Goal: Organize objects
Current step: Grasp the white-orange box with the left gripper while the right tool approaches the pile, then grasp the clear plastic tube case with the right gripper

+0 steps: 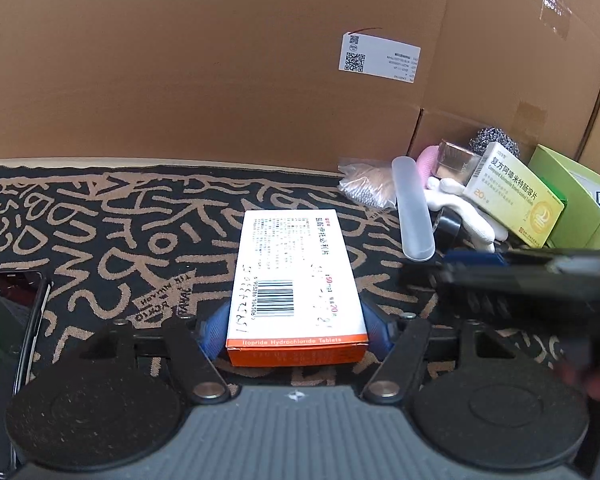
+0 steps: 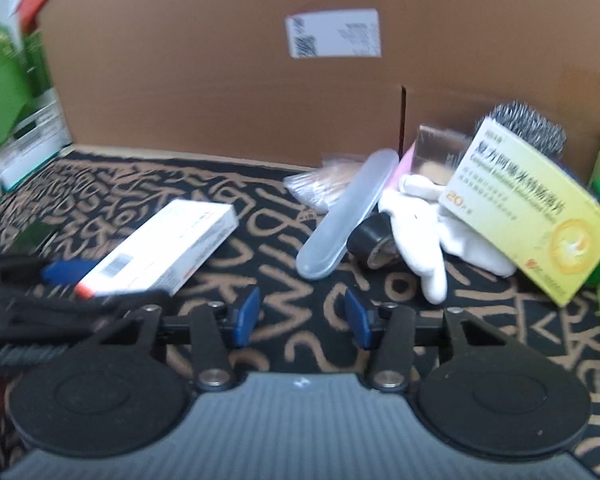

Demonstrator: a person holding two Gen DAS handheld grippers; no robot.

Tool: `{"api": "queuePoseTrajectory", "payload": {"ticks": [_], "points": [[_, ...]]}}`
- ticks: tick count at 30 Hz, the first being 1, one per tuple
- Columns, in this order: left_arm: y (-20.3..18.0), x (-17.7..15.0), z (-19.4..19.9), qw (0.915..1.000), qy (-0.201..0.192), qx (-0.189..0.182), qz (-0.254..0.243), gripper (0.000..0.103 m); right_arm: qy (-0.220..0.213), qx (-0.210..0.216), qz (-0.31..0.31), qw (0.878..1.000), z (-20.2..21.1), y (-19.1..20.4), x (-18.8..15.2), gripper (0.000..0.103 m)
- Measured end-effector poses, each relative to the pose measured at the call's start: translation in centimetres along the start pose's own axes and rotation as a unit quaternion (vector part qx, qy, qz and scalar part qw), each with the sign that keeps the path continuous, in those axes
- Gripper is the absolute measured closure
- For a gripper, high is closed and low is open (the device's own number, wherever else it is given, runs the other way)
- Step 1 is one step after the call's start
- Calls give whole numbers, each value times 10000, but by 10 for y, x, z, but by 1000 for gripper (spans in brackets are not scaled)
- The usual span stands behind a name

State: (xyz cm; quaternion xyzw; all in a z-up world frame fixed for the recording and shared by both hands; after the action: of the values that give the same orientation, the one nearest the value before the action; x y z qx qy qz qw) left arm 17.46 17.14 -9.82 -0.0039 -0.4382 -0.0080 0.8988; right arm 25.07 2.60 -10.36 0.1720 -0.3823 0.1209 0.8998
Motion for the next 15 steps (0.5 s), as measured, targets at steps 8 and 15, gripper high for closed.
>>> {"api": "queuePoseTrajectory", "payload": {"ticks": [8, 15], "points": [[1, 1, -5, 10000, -2, -49, -24, 33, -233, -449, -189, 9985, -24, -8, 18, 73], [-24, -10, 9, 9978, 109, -376, -526, 33, -65, -206, 58, 9997, 31, -21, -21, 92]]}}
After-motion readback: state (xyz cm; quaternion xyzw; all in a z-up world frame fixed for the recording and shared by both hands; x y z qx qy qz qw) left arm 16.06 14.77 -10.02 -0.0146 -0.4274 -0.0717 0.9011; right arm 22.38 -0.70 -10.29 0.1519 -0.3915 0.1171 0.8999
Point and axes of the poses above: each gripper's, at about its wrist camera, not at the fingertips, and z roughly against the way its jaws point, y to its left, x to its top, the point moved 8 cm from there along -z, roughly the way its jaws point, and after that the axes turned 9 degrees about -z, right-handed, at the moved point
